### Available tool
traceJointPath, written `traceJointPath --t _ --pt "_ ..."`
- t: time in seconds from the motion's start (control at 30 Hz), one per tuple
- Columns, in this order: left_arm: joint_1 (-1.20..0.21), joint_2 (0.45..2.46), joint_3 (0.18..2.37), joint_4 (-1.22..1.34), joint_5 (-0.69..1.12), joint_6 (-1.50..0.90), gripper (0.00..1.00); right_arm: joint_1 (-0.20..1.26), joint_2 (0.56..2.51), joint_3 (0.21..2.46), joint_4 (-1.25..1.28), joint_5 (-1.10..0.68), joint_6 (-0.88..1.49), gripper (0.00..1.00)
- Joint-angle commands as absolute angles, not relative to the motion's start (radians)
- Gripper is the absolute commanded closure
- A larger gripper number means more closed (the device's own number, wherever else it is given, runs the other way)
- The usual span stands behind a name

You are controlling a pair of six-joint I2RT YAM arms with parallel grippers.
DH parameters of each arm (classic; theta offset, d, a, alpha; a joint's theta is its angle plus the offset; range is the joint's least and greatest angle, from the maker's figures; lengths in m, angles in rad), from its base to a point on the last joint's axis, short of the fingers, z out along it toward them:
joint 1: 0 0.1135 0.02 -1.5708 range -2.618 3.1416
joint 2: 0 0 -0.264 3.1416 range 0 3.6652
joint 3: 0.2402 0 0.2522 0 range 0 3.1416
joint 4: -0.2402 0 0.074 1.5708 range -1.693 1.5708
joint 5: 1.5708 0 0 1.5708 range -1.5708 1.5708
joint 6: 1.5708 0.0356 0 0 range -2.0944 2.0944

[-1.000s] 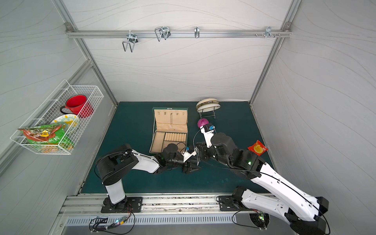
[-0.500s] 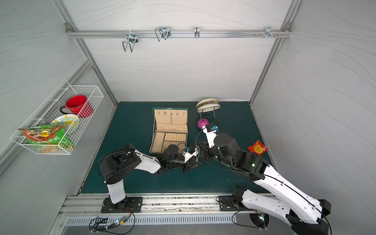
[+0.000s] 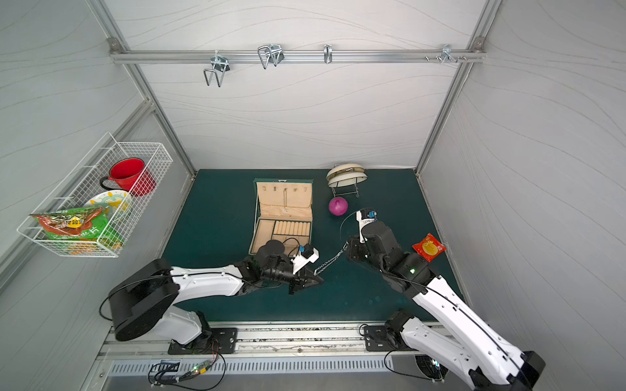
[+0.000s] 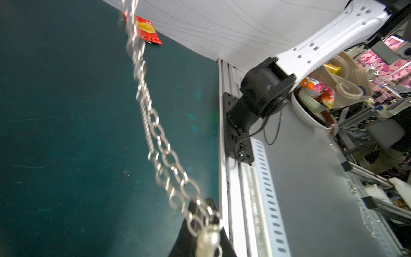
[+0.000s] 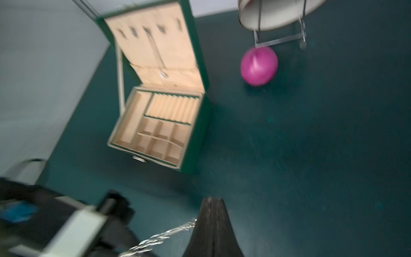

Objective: Put jewelry chain into jewelry box
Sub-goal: Pick up the necklace from the center of the board.

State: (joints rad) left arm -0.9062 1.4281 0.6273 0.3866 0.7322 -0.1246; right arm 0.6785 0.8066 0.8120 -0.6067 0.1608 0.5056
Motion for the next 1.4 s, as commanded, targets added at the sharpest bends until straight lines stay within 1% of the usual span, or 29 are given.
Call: traceJointPath --t 0.0,0.07,0.17,0.3,0.33,0.37,0.43,0.57,0.63,0.67,0.77,0.87,0.97,1.07,1.17,1.37 --pt "-0.908 1.389 0.806 -0.062 0.803 -0.113 1.0 0.595 0.779 0.669 -0.411 -0.09 0.556 1.0" --pt "-0.907 1.418 0.903 -0.178 0.84 -0.117 1.0 0.578 0.775 0.581 -0.305 -0.152 0.572 1.0" --pt "-0.907 1.479 1.024 -0.258 0.882 -0.157 1.0 0.574 0.784 0.459 -0.163 -0.208 0.582 1.0" --pt "-0.908 1.585 1.217 -0.476 0.913 -0.142 1.0 0.573 0.781 0.347 -0.041 -0.226 0.595 1.0" --pt "-0.907 1.607 1.254 -0.528 0.915 -0.14 1.0 0.572 0.771 0.335 -0.035 -0.225 0.594 0.94" --pt "-0.907 1.627 1.288 -0.575 0.912 -0.135 1.0 0.571 0.759 0.329 -0.039 -0.221 0.589 0.84" --pt "-0.902 1.657 1.335 -0.648 0.912 -0.133 1.0 0.571 0.71 0.33 -0.075 -0.197 0.58 0.6" --pt "-0.879 1.697 1.415 -0.76 0.932 -0.147 1.0 0.571 0.546 0.351 -0.205 -0.097 0.557 0.34" --pt "-0.869 1.705 1.457 -0.805 0.951 -0.144 1.0 0.569 0.456 0.351 -0.247 -0.073 0.546 0.25" --pt "-0.866 1.708 1.476 -0.83 0.959 -0.142 1.0 0.57 0.415 0.346 -0.249 -0.081 0.534 0.22" --pt "-0.861 1.725 1.546 -0.924 0.972 -0.109 1.0 0.57 0.315 0.305 -0.196 -0.173 0.48 0.18" --pt "-0.861 1.741 1.61 -1.015 0.972 -0.079 1.0 0.571 0.236 0.224 -0.053 -0.33 0.41 0.16" --pt "-0.861 1.747 1.663 -1.066 0.969 -0.063 1.0 0.581 0.174 0.141 0.088 -0.403 0.373 0.14" --pt "-0.864 1.755 1.716 -1.106 0.965 -0.054 1.0 0.615 0.137 0.095 0.18 -0.392 0.326 0.11" --pt "-0.873 1.77 1.758 -1.14 0.966 -0.043 1.0 0.671 0.142 0.093 0.213 -0.351 0.26 0.11" --pt "-0.893 1.78 1.813 -1.143 0.969 -0.059 1.0 0.772 0.225 0.099 0.342 -0.289 0.209 0.11"
